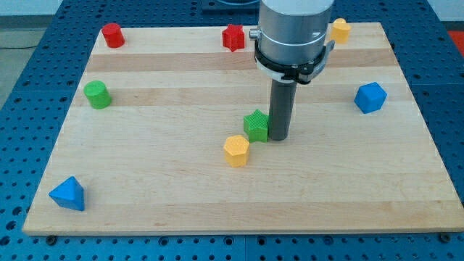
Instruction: Push the green star to the top of the yellow hexagon
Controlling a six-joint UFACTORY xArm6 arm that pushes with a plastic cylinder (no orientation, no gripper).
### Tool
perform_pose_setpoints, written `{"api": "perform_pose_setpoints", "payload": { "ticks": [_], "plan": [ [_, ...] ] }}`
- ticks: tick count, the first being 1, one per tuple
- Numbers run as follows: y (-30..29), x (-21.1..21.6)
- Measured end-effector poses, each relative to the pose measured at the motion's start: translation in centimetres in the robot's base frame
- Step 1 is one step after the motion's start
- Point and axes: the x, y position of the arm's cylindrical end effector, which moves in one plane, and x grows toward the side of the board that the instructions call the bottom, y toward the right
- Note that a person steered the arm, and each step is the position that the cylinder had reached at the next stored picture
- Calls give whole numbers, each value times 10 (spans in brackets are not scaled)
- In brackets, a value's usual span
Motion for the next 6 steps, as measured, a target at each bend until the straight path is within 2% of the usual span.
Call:
{"api": "perform_pose_setpoints", "payload": {
  "ticks": [2,6],
  "plan": [
    [3,-12],
    [-28,-12]
  ]
}}
